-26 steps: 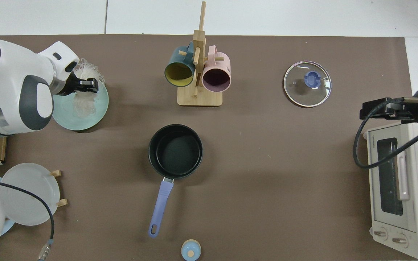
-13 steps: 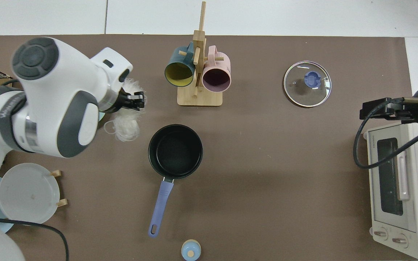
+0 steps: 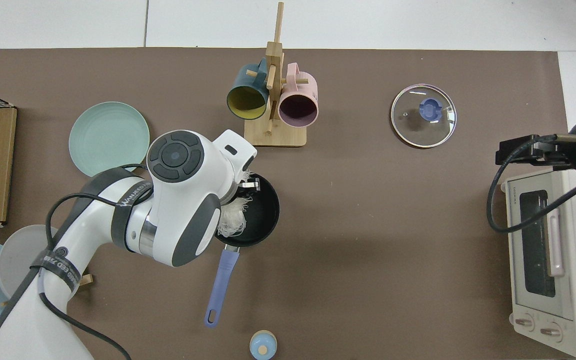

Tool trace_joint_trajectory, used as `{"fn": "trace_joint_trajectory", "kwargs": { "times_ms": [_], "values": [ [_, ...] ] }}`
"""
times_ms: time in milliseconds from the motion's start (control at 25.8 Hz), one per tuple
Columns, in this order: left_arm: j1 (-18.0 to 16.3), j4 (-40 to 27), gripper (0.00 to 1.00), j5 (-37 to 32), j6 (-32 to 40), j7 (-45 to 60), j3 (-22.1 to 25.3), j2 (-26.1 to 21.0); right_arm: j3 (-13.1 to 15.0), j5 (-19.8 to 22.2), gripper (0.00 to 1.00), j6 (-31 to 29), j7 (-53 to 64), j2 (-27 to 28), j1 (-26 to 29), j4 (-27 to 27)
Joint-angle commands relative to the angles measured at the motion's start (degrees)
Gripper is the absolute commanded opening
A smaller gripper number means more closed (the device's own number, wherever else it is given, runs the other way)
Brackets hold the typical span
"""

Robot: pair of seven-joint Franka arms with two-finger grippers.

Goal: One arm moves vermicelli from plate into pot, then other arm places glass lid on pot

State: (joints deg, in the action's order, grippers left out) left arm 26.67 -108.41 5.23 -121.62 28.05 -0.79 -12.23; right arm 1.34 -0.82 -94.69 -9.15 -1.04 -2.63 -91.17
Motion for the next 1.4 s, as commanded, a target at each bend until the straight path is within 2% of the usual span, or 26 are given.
{"fn": "trace_joint_trajectory", "kwargs": {
  "times_ms": [0, 155, 194, 233, 272, 582, 738, 854, 1203, 1359],
  "values": [
    [0.76, -6.89, 0.0, -1.18, -4.93, 1.4, -0.7, 3.35, -0.28, -1.47, 1.0, -0.24, 1.42, -0.19, 0.78, 0.03],
    [0.76, -9.45, 0.0, -1.18, -8.28, 0.87, -0.79, 3.35, -0.19, -1.47, 1.0, -0.24, 1.5, -0.19, 0.78, 0.03],
    [0.76, -9.36, 0.03, -1.27, -8.2, 0.61, -0.79, 3.27, -0.28, -1.47, 1.0, -0.24, 1.5, -0.19, 0.78, 0.03],
    [0.76, -9.19, 0.45, -1.36, -8.2, 0.52, -0.7, 3.18, -0.19, -1.47, 1.0, -0.24, 1.5, -0.19, 0.78, 0.03],
    [0.76, -9.1, 0.99, -1.36, -8.28, 0.61, -0.7, 3.18, -0.19, -1.47, 1.0, -0.24, 1.5, -0.19, 0.78, 0.03],
    [-0.21, -6.99, 1.0, -1.45, -6.79, 0.34, 0.08, 5.72, -0.28, -1.47, 1.0, -0.24, 1.5, -0.19, 0.78, 0.03],
    [-1.61, -4.62, 1.0, -6.09, -4.25, -0.45, 0.26, 6.87, -0.19, -1.47, 1.0, -0.24, 1.5, -0.19, 0.78, 0.03],
    [-2.75, -1.72, 1.0, -6.63, -1.26, -0.8, 0.26, 6.87, -0.19, -1.47, 1.0, -0.24, 1.5, -0.19, 0.78, 0.03],
    [-10.04, 1.45, 1.0, -6.63, 4.89, -13.44, 0.35, 9.85, -0.28, -1.47, 1.0, -0.24, 1.5, -0.19, 0.78, 0.03],
    [-14.0, 6.01, 1.0, -6.63, 11.65, -21.35, 0.53, 10.56, -0.19, -1.47, 1.0, -0.24, 1.5, -0.19, 0.78, 0.03]
  ]
}}
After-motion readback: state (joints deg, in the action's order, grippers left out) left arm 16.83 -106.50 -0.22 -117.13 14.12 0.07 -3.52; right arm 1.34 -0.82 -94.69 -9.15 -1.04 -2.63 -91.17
